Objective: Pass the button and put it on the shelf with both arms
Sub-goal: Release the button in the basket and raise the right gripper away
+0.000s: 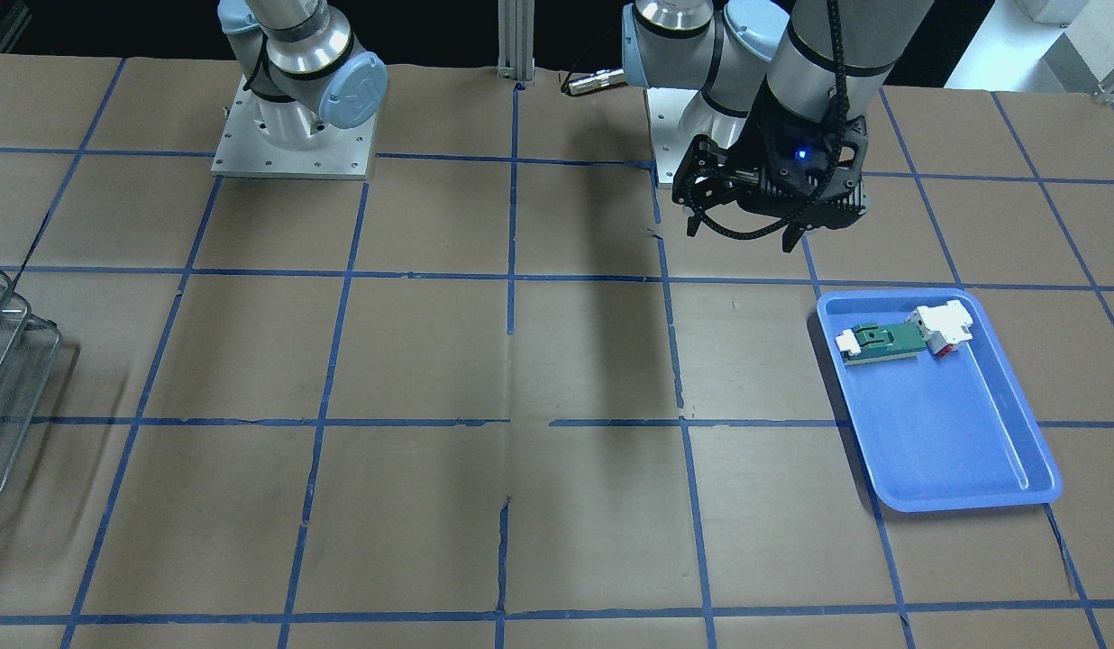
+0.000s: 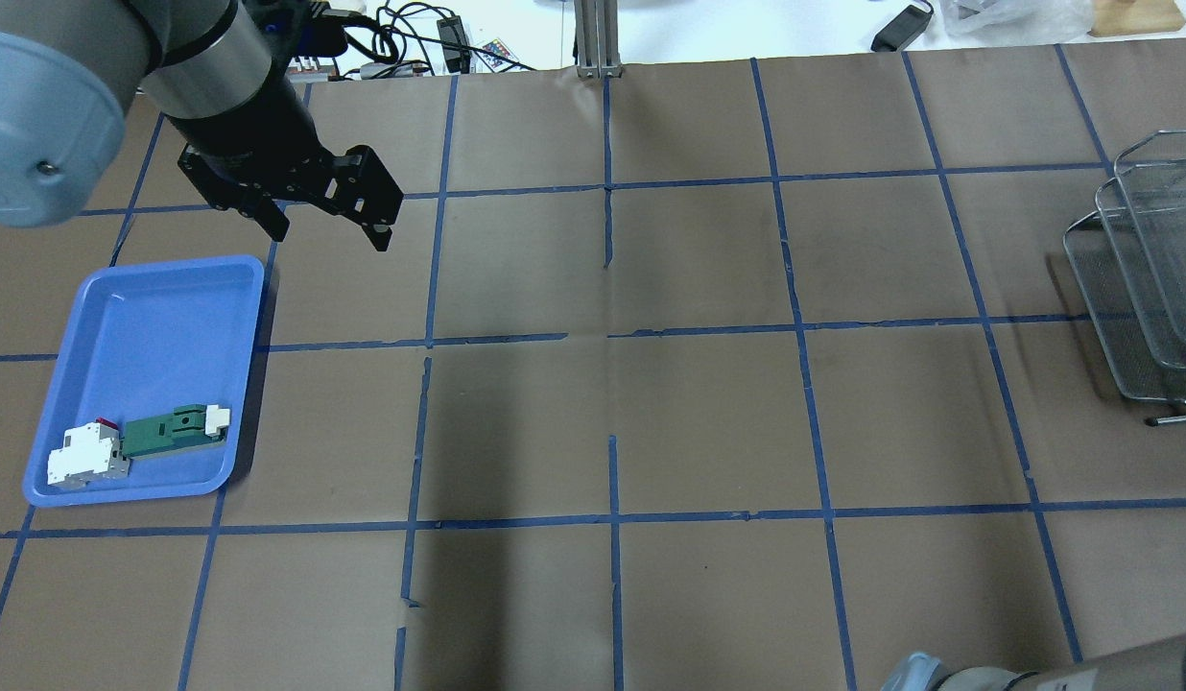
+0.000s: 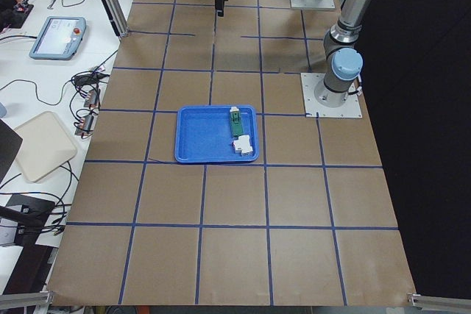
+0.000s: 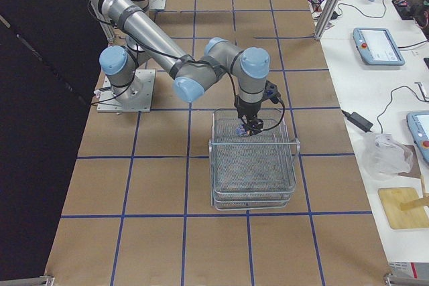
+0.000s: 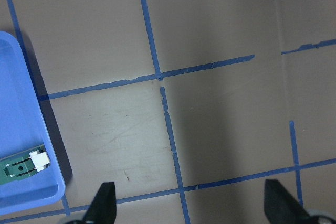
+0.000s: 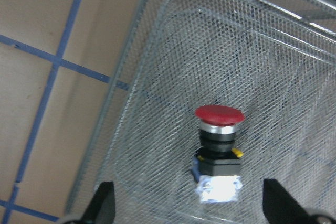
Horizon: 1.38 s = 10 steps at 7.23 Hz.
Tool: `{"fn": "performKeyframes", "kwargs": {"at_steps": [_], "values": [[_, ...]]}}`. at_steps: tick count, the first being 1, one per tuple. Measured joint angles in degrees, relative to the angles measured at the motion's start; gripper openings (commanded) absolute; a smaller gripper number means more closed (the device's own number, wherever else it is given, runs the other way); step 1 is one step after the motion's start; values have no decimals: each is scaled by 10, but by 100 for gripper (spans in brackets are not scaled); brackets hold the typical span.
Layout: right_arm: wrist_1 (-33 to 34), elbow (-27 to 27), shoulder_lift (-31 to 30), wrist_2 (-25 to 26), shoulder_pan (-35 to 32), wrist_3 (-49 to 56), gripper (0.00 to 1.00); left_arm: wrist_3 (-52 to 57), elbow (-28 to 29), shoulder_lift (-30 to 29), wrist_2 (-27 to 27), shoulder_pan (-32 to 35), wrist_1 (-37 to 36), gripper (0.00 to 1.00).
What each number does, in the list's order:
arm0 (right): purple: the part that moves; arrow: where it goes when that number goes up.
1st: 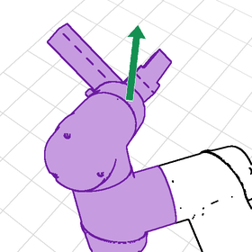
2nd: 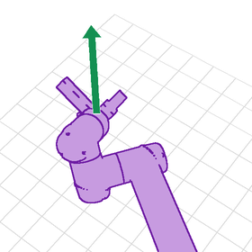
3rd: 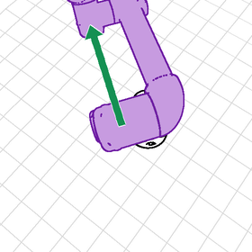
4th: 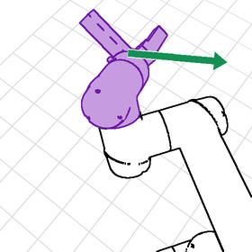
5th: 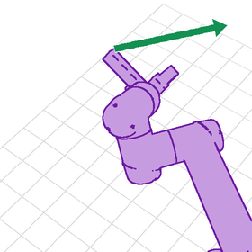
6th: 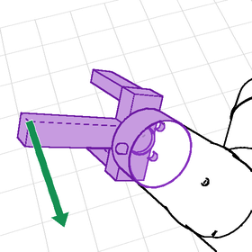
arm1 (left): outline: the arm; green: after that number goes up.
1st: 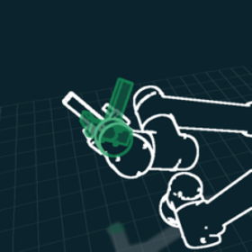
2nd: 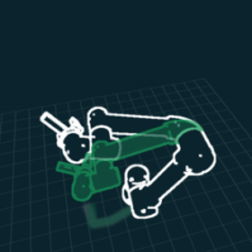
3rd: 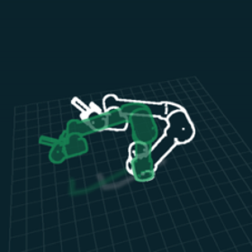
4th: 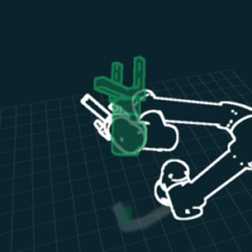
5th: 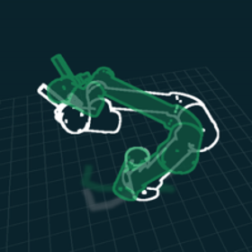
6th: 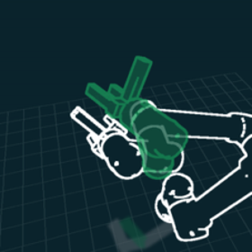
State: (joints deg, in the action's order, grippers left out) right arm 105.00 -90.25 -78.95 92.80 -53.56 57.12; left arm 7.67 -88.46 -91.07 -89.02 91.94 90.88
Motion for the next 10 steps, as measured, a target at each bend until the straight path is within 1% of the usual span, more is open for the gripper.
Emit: {"fn": "performKeyframes", "kwargs": {"at_steps": [1,2,4,5,6,7,8,10], "values": [[-38,0,-29,7,-51,-81,100,-1,0,0,0,0,0,100],[-69,1,-51,11,-117,-175,100,-1,0,0,1,0,-2,100],[-99,7,-71,12,-254,-371,100,-1,0,0,1,-1,-4,100],[-105,9,-75,8,-312,-465,100,-1,-1,0,1,-1,-4,100],[-120,9,-81,-4,-351,-538,100,-1,-1,0,1,-1,-4,100],[-144,9,-92,-22,-368,-581,100,-1,-1,0,1,-1,-4,100],[-155,9,-99,-32,-372,-603,100,-1,-1,0,1,-1,-4,100],[-160,10,-106,-34,-374,-643,100,-1,-1,0,1,-1,-4,100]]}}
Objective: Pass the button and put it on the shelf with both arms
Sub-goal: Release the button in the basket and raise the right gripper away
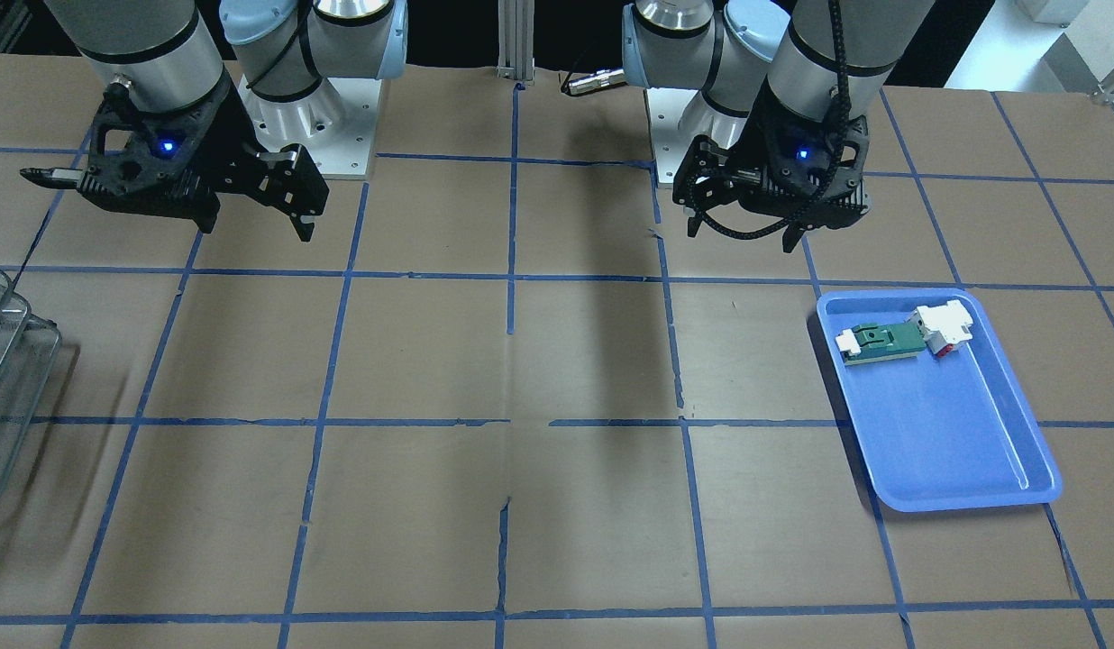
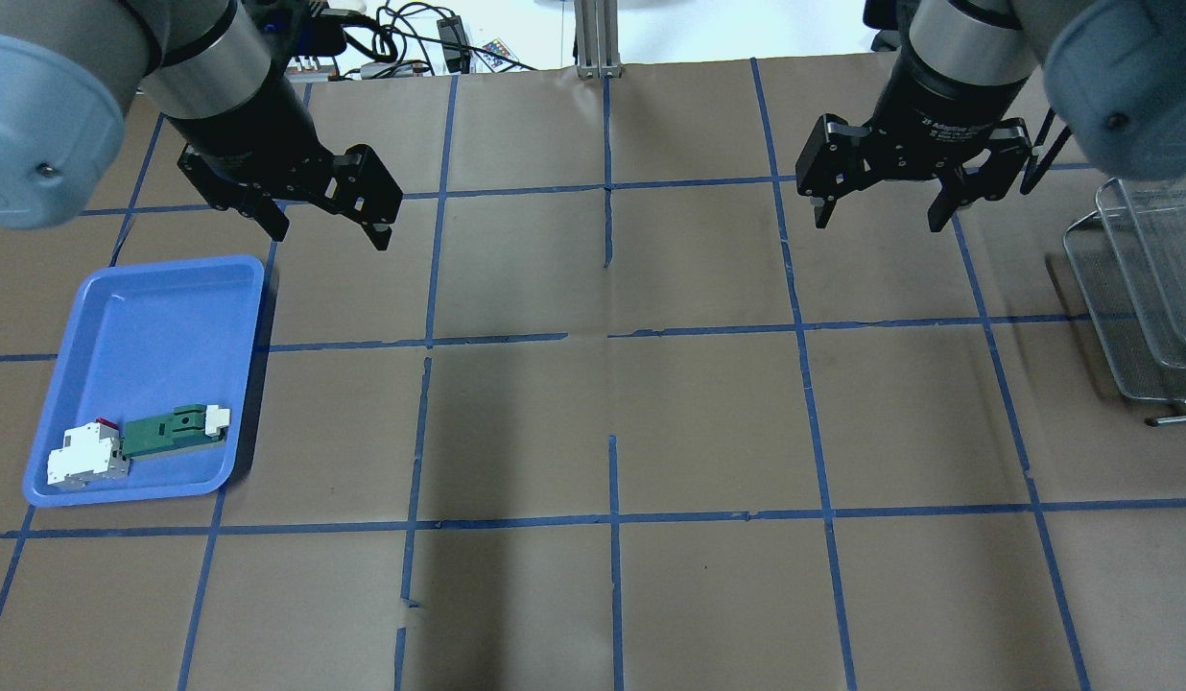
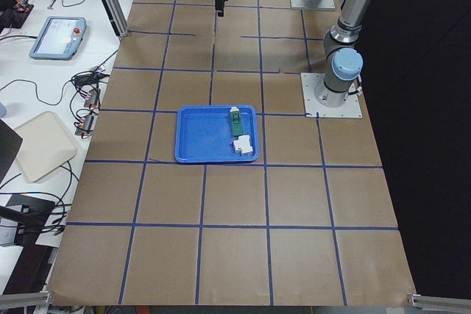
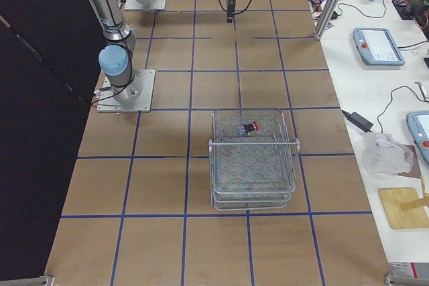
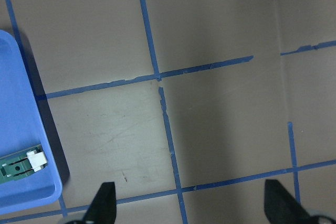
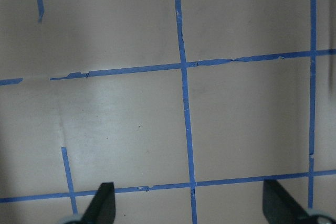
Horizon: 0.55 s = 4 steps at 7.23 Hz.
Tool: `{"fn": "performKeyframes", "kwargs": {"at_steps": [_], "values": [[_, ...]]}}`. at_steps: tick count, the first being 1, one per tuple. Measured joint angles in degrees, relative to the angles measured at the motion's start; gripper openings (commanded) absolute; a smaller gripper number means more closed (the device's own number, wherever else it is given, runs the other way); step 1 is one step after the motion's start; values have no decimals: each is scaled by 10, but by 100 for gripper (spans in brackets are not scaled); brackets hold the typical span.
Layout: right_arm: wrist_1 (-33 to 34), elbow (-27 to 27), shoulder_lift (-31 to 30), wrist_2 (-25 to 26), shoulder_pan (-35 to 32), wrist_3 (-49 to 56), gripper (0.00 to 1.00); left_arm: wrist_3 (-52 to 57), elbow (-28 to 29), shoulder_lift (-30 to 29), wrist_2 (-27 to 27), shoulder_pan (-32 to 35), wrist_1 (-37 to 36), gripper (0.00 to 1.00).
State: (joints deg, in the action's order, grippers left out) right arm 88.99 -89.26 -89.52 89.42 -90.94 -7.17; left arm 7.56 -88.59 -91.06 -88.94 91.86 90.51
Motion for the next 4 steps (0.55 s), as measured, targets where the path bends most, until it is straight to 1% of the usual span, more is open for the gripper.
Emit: {"fn": "performKeyframes", "kwargs": {"at_steps": [4], "values": [[1,0,0,2,1,-6,100,0,0,0,0,0,0,100]]}}
